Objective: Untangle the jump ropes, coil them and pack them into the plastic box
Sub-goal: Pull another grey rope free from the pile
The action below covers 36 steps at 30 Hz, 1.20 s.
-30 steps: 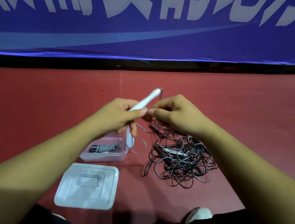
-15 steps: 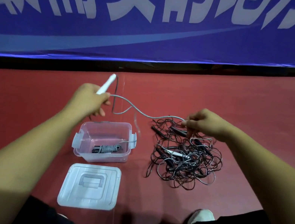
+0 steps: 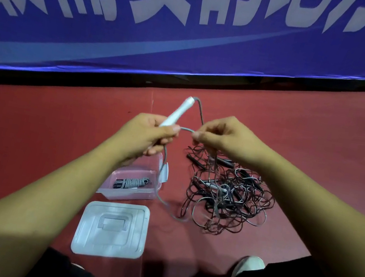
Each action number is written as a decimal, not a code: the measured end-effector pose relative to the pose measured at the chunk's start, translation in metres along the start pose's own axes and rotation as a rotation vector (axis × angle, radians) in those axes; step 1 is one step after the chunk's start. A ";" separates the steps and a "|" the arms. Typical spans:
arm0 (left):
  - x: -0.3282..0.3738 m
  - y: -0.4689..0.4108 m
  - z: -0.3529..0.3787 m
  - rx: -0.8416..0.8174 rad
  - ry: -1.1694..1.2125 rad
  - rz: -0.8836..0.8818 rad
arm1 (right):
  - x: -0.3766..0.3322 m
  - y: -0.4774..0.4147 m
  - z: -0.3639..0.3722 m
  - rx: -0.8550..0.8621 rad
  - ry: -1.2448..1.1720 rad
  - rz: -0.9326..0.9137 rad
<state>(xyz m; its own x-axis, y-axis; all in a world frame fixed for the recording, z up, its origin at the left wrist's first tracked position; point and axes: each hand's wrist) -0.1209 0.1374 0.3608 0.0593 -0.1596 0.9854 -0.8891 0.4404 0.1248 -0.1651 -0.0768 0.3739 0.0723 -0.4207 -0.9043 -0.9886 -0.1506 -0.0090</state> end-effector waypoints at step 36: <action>0.002 -0.014 -0.039 0.447 -0.498 0.243 | 0.058 -0.006 -0.017 -0.079 0.016 0.241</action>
<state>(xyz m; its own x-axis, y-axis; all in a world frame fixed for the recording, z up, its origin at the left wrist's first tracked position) -0.0901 0.1656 0.3656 -0.2838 -0.5348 0.7959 -0.9582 0.1276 -0.2560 -0.1527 -0.1154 0.3286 -0.1620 -0.4667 -0.8694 -0.9640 -0.1135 0.2406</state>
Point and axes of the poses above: each hand's wrist, its own y-axis away from the middle knuckle, its own z-axis out of the palm, x = y × z, and after that the axes turned 6 degrees about x, right-handed
